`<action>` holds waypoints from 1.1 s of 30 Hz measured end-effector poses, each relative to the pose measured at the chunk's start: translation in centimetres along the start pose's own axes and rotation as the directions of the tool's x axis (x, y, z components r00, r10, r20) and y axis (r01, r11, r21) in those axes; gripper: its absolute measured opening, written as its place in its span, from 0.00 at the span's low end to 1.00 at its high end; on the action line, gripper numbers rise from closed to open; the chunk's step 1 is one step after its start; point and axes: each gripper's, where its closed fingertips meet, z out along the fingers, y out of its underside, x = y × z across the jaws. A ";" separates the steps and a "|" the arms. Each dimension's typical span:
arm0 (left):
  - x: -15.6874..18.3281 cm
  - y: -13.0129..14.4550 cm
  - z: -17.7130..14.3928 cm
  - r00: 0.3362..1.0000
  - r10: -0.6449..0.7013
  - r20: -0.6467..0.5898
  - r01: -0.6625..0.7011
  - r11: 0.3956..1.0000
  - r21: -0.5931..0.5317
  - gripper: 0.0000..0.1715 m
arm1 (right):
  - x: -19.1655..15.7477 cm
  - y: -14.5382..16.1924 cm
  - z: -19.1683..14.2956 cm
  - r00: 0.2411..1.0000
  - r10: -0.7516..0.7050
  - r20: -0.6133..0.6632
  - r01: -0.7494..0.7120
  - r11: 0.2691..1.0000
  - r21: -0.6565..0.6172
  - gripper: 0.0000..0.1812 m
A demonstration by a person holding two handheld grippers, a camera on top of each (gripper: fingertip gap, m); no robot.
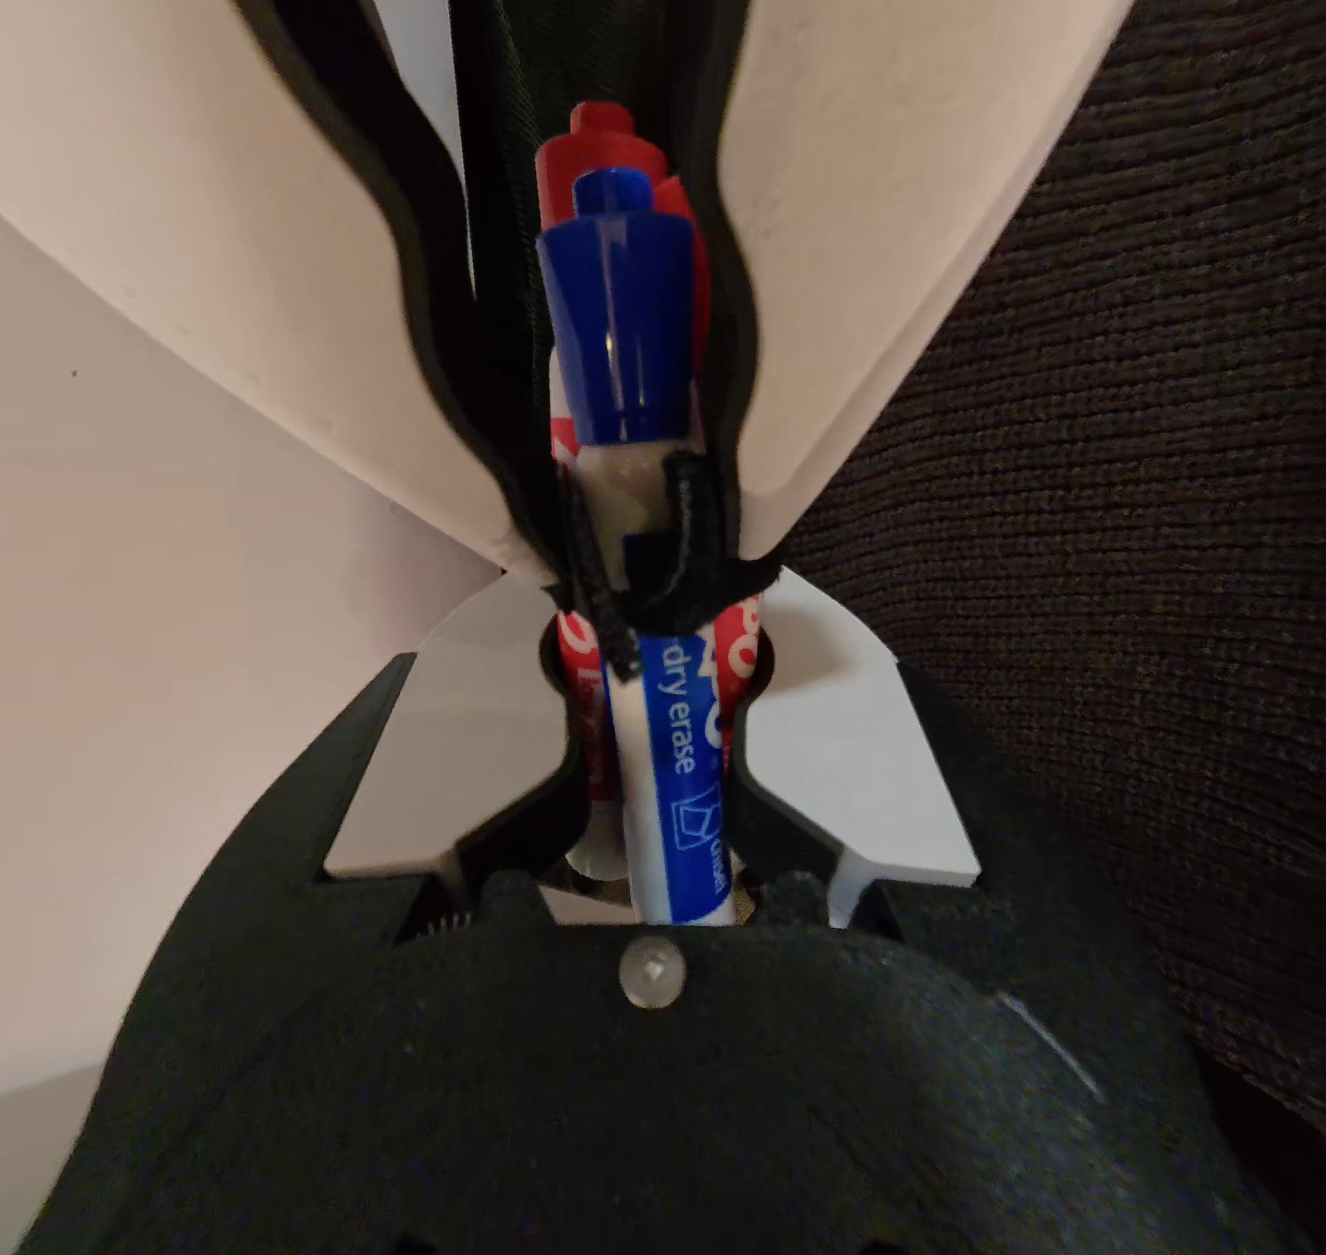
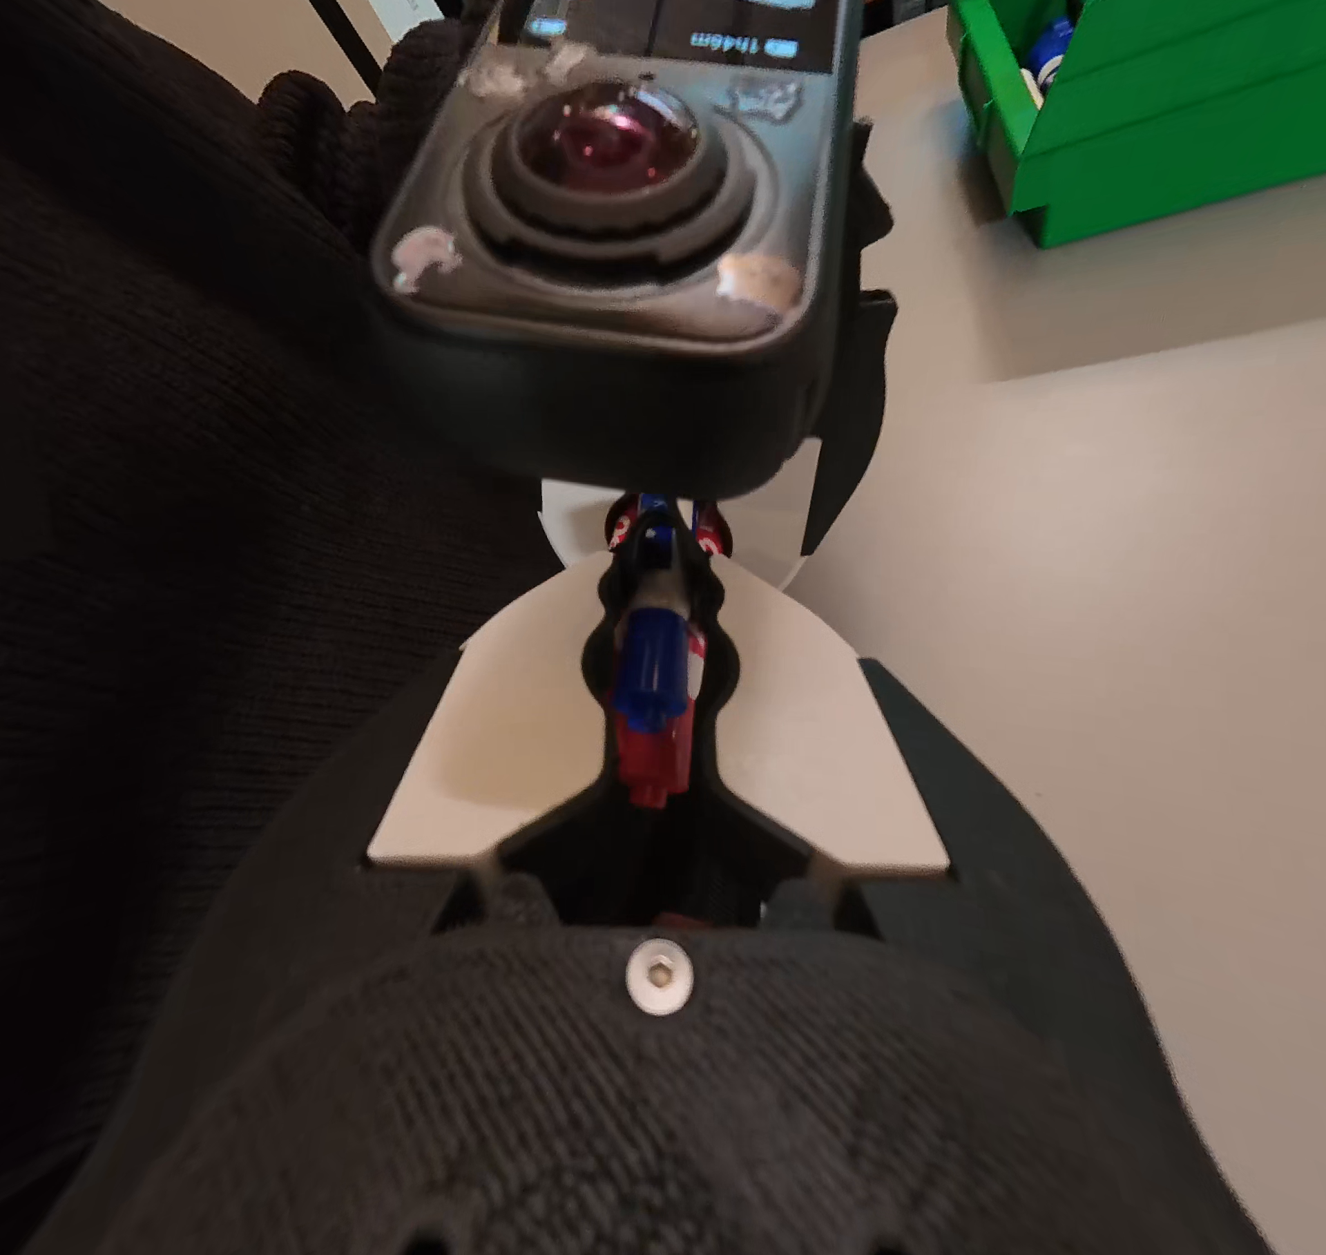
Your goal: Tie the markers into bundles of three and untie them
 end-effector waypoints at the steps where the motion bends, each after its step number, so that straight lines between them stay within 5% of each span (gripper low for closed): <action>1: 0.0 0.0 0.1 1.000 0.002 0.002 -0.002 1.000 -0.007 0.25 | 0.0 0.1 0.1 1.000 -0.003 0.004 0.003 1.000 -0.003 0.11; 19: -0.4 0.4 0.3 0.999 -0.008 0.040 0.010 0.999 -0.050 0.24 | 0.1 -0.2 0.7 0.997 0.054 0.052 -0.057 0.996 0.061 0.12; 33: -4.5 -0.4 -1.6 0.995 0.019 0.095 -0.008 0.994 -0.113 0.25 | 3.9 -2.1 -1.4 0.990 0.046 -0.129 -0.017 0.975 0.220 0.04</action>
